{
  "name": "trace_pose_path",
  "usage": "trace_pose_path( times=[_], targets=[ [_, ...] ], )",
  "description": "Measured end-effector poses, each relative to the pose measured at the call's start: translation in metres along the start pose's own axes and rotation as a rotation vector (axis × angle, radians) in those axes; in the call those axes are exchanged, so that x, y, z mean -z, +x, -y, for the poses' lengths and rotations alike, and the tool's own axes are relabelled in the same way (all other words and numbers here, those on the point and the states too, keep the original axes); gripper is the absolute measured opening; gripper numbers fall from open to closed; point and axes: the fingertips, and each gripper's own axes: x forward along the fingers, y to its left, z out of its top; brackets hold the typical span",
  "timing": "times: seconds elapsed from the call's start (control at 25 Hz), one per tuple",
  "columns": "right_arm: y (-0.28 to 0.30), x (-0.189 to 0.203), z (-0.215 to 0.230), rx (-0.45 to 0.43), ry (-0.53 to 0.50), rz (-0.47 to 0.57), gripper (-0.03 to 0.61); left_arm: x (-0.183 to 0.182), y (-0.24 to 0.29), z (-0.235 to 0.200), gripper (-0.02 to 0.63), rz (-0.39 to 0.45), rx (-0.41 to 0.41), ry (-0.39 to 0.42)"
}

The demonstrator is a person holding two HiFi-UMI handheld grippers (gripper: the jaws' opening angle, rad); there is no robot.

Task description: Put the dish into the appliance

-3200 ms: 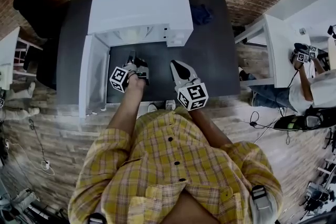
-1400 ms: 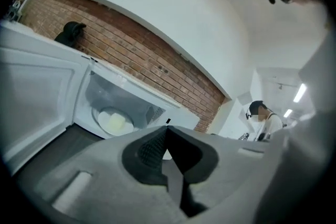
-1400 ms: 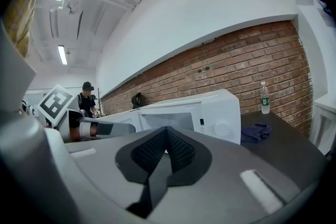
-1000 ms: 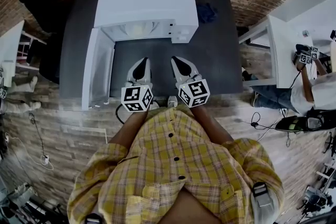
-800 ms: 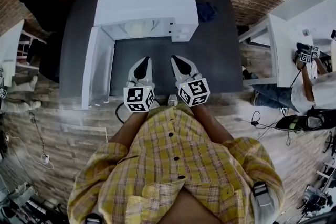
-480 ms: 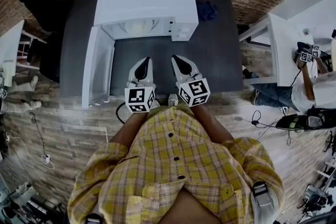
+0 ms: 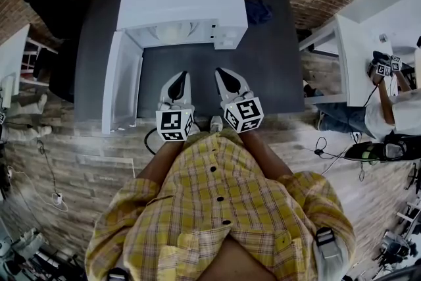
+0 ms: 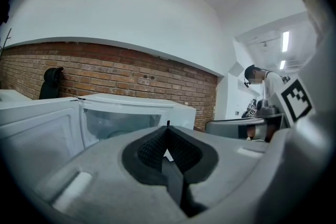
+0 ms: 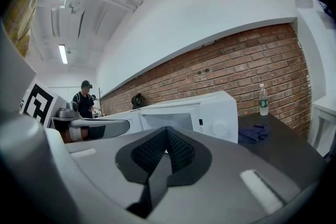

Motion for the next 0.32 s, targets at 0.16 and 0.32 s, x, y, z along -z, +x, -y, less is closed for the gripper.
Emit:
trace_pose_path(
  times=[0.16,0.32],
  targets=[
    [-0.0006,-0.0004,-0.0008,-0.002,-0.001,0.001,0.003,-0.0013,-0.0016,0.0014,-0.002,0.0,-0.001,0.017],
    [-0.0006,-0.0011,-0.0014,-0.005,-0.003,0.001,0.003,-0.0024,-0.002,0.0014,-0.002,0.001,-0.004,0.022]
  ],
)
